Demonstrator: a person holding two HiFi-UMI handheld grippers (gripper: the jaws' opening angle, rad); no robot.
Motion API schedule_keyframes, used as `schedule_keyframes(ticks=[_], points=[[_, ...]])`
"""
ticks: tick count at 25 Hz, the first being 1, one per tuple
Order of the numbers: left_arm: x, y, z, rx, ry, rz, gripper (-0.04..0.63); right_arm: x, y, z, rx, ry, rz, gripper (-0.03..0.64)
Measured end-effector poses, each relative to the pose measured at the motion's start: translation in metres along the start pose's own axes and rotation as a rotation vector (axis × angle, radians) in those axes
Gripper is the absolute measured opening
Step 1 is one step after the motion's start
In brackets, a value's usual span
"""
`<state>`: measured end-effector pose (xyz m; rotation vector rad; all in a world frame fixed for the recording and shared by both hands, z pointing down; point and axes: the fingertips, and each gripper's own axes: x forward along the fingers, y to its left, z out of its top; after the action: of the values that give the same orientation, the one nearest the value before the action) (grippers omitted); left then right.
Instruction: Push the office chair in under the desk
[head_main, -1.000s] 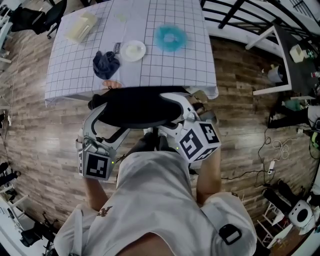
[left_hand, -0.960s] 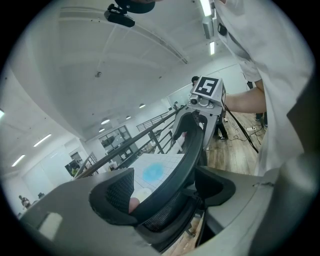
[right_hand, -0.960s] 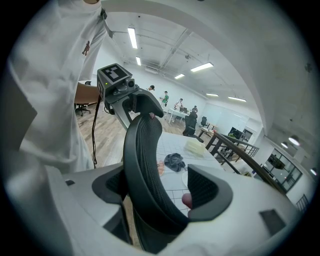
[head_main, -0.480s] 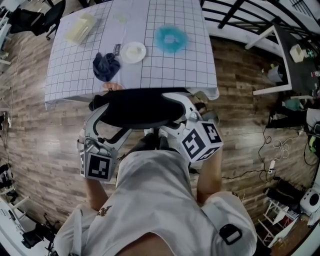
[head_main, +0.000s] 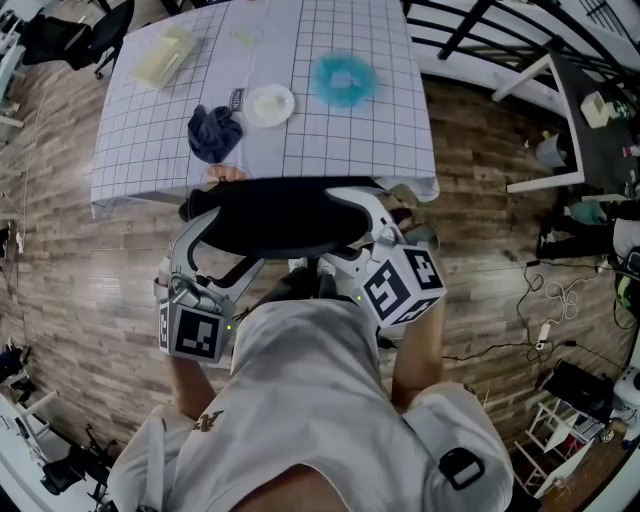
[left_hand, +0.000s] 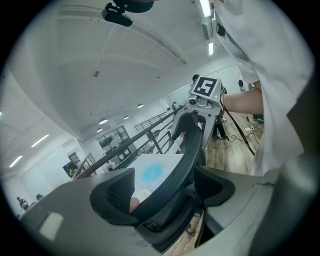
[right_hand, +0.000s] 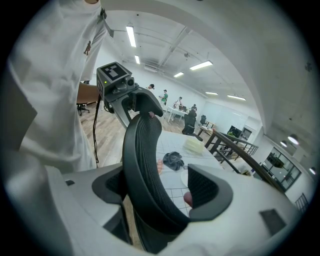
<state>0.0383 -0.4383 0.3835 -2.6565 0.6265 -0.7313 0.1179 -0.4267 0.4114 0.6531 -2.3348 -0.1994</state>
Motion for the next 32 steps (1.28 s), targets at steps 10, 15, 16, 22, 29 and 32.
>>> schedule_keyframes(ticks=[10, 15, 16, 22, 29, 32], points=[[-0.006, -0.004, 0.002, -0.014, -0.024, -0.007, 0.373, -0.003, 0.006, 0.000, 0.000, 0.012, -0.009, 0.344], [-0.010, -0.004, 0.005, -0.037, -0.032, -0.016, 0.373, -0.011, 0.011, 0.007, 0.023, -0.036, 0.019, 0.345], [-0.011, -0.003, 0.006, -0.041, -0.033, -0.017, 0.373, -0.014, 0.012, 0.009, 0.027, -0.052, 0.026, 0.345], [-0.021, -0.003, 0.024, -0.088, -0.151, -0.061, 0.361, -0.031, 0.022, 0.027, 0.061, -0.182, 0.060, 0.344], [-0.036, 0.023, 0.060, -0.204, -0.367, 0.014, 0.099, -0.059, -0.009, 0.058, 0.114, -0.390, -0.095, 0.150], [-0.030, 0.032, 0.067, -0.199, -0.381, 0.055, 0.002, -0.068, -0.034, 0.070, 0.140, -0.455, -0.215, 0.043]])
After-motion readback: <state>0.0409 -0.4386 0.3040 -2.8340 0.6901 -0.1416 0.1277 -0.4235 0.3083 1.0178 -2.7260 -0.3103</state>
